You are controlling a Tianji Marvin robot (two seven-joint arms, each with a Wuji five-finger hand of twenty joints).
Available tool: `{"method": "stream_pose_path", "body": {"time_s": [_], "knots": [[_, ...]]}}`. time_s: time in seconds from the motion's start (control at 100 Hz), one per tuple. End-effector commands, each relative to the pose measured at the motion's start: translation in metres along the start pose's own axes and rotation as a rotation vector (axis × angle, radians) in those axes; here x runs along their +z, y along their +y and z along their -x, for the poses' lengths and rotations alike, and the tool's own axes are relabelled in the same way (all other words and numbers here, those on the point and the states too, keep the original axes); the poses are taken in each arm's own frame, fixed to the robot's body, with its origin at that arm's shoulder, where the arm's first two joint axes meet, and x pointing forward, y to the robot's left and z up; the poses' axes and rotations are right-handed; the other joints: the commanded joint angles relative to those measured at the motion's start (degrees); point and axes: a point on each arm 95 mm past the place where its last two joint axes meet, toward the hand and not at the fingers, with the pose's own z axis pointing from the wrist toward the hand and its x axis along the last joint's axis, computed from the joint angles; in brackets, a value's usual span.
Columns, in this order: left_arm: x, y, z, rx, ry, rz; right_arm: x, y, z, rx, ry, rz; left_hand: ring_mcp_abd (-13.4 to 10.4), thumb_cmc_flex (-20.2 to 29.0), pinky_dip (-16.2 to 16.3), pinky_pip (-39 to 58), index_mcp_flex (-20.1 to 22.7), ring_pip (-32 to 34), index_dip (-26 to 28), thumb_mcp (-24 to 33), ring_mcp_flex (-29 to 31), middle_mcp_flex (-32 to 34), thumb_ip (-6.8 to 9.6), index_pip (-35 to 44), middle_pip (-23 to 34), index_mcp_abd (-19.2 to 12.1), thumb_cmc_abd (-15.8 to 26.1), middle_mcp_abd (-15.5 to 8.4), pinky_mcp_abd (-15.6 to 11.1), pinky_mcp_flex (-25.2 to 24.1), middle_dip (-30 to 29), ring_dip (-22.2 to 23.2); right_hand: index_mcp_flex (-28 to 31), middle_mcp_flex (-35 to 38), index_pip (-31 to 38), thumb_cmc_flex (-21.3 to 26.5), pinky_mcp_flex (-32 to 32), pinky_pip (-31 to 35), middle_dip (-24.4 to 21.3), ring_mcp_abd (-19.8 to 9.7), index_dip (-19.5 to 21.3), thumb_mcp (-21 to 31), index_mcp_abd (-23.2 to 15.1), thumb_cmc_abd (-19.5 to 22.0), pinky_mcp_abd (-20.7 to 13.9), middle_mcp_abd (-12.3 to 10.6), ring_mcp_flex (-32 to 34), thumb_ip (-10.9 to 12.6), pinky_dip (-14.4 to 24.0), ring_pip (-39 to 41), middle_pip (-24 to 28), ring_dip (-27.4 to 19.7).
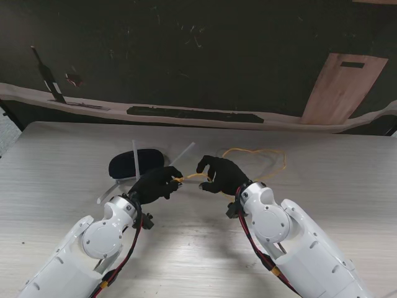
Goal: Untangle the Ethernet cable and plug it into the router
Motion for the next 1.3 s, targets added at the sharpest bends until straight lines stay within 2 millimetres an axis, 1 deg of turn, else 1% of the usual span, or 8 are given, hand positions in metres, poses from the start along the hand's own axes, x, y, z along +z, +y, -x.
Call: {"method": "stream_pose_path", "body": {"time_s": [0.0,0.35,0.6,0.72,0.8,0.91,1.1,1.29], "knots": [[-0.001,0.002,-0.001,-0.014,-0.011,0.009,-0.004,0.002,-0.002,-0.018,0.007,-0.02,1.7,2.91,-0.56,3.54,1.54,1.62,0.15,2.95,2.54,2.12,-0.44,4.17,1.47,-0.38,1.08,0.57,-1.13,1.74,-0.84,-0.72,-3.77,-5.06,-2.07,-2.23,-8.62,-7.54,-1.32,0.05,0.37,0.32,-0.49,-3.18,-0.2,0.37,-7.48,0.77,-1.63,-6.71,-2.94,-1.39],[0.003,0.007,0.0,0.108,-0.037,0.022,-0.002,-0.004,-0.019,-0.005,0.079,0.019,1.11,3.31,-0.69,3.68,0.57,2.26,0.8,2.4,1.26,1.07,-0.48,4.74,3.2,-2.01,1.88,-0.93,-1.74,0.56,0.06,-0.17,-8.56,-19.32,-4.74,-4.63,-22.54,-27.74,-2.79,-5.05,-1.67,0.87,-1.23,-5.85,-9.9,0.66,-25.28,0.4,-2.0,-18.1,-7.13,-3.6],[0.004,0.009,-0.001,0.134,-0.029,0.027,0.003,-0.021,-0.032,0.092,0.097,0.037,1.16,3.58,-0.75,3.54,0.59,2.15,0.85,2.0,1.17,1.01,-0.46,5.07,3.25,-2.12,1.93,-0.87,-1.8,0.43,0.1,-0.1,-9.55,-18.79,-4.18,-4.22,-19.14,-28.77,-2.49,-3.79,-1.55,2.1,0.0,-4.55,-8.97,1.4,-22.98,0.45,-0.81,-16.11,-5.72,-2.77],[0.004,0.009,-0.002,0.155,-0.022,0.024,0.005,-0.03,-0.034,0.117,0.076,0.05,1.07,3.55,-0.81,3.34,0.45,2.06,0.86,1.79,0.97,0.88,-0.46,5.18,3.2,-2.79,2.1,-1.3,-1.86,0.08,0.14,-0.08,-7.7,-14.48,-3.99,-2.73,-11.14,-16.65,-1.97,-0.77,-1.64,3.2,2.38,-4.21,-1.08,2.1,-13.04,0.63,3.32,-10.92,-4.2,-0.96],[0.004,0.009,-0.002,0.164,-0.019,0.021,0.005,-0.033,-0.032,0.108,0.059,0.052,0.96,3.68,-0.81,3.13,0.13,2.0,1.15,1.55,0.42,0.59,-0.49,5.55,3.39,-3.47,2.42,-1.74,-2.01,-0.66,0.39,0.02,-5.06,-9.79,-4.2,-1.99,-3.96,-4.44,-1.34,-0.19,-1.66,3.7,3.75,-3.78,0.97,2.34,-5.15,0.74,5.85,-5.42,-2.7,0.6],[0.004,0.01,-0.002,0.163,-0.019,0.02,0.005,-0.036,-0.029,0.076,0.045,0.072,1.16,3.99,-0.7,3.03,-0.1,1.99,1.41,1.13,-0.19,0.28,-0.48,6.0,3.6,-3.95,2.68,-1.98,-1.98,-1.28,0.71,0.2,0.69,-3.2,-4.08,-1.26,4.24,7.18,-0.83,-0.37,-1.38,4.51,4.61,-3.58,0.3,2.41,2.54,0.9,8.61,2.56,-1.26,2.47],[0.005,0.011,-0.004,0.169,-0.011,0.023,0.006,-0.04,-0.025,0.058,0.006,0.082,1.04,4.36,-0.55,2.82,-0.4,1.93,1.57,0.45,-0.67,0.06,-0.4,6.49,3.75,-4.35,2.95,-2.28,-1.98,-1.72,1.12,0.41,6.59,2.73,-5.18,-0.09,14.46,15.63,-0.84,-0.83,-1.74,5.34,7.33,-2.85,-0.59,3.92,10.54,1.24,10.42,10.07,-0.69,3.21],[0.005,0.011,-0.004,0.179,-0.007,0.025,0.009,-0.046,-0.026,0.069,-0.003,0.068,1.07,4.54,-0.43,2.71,-0.39,1.9,1.53,0.01,-0.64,0.12,-0.3,6.72,3.75,-4.24,2.95,-2.23,-2.0,-1.81,1.32,0.53,13.54,11.1,-4.83,0.42,30.23,30.62,-0.94,-4.25,-1.74,5.62,8.12,-1.31,-7.31,4.29,21.15,1.61,5.52,27.45,1.04,2.61]]}}
